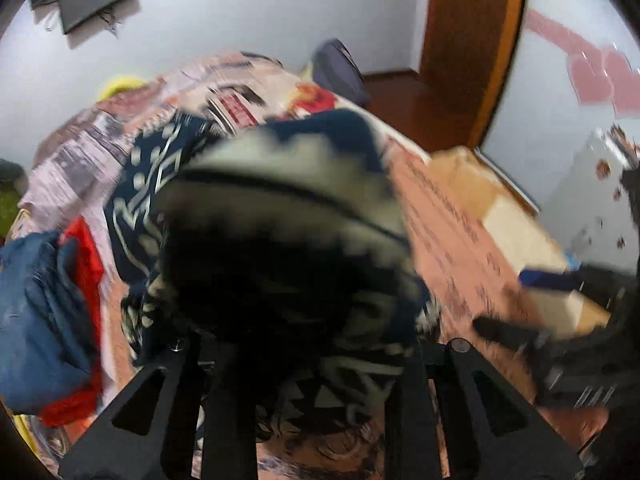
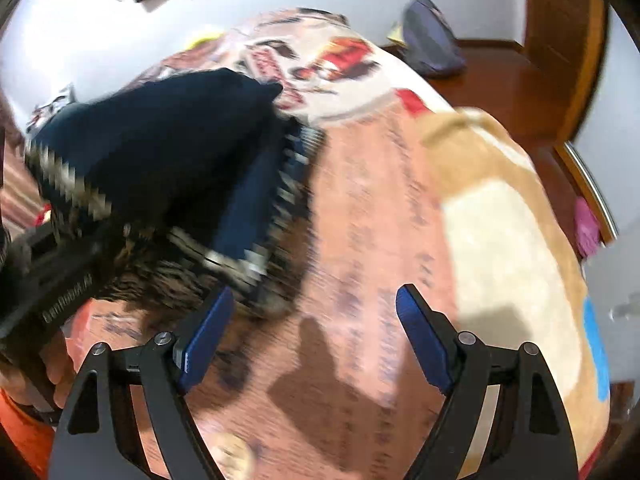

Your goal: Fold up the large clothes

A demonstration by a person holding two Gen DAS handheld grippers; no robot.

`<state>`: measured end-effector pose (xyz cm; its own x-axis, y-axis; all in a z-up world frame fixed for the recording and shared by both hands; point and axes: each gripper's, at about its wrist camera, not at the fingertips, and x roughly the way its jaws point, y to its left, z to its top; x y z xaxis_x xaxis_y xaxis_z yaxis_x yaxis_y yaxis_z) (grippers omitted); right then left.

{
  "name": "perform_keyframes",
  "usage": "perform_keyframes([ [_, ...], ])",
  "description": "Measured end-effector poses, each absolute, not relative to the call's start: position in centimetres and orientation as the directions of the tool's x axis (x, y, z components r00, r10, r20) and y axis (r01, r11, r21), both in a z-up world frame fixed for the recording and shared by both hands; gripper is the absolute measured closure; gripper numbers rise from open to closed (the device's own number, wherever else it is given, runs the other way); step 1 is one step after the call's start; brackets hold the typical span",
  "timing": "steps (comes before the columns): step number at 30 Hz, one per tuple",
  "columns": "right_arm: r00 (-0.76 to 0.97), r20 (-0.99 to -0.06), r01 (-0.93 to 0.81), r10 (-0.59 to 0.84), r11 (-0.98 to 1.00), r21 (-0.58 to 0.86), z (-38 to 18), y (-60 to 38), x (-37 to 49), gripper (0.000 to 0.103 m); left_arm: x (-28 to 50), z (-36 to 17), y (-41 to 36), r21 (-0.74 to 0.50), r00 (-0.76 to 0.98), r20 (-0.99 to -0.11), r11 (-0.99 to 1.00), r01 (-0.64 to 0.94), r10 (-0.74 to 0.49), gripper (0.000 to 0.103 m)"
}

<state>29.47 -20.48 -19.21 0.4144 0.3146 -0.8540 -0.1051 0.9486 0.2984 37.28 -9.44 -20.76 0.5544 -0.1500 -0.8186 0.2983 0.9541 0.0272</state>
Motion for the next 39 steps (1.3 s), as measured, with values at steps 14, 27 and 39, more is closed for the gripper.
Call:
perform_keyframes([
  [14,0.485,-0.834,-0.081,0.264,0.963,0.258,-16.3,-22.5,28.1,0.022,31.4,-18.6,-10.0,-0.049,0.534,-0.791,0.901,0.432,-0.299,0.036],
  [27,0.567,-0.73,-0.281,0.382,0.923,0.264,-10.6,-14.6,29.0,0.022,34.3,-16.9,2.2,0.005,0.652,-0.757,0.997,0.071,-0.042,0.019],
  [39,0.505,-0.81,-0.34,0.299,0.931,0.132,-15.7,-9.5,33.6,0.022,36.0,-23.0,4.6,-0.061,0.559,-0.826,0.997,0.04,-0.073,0.014],
])
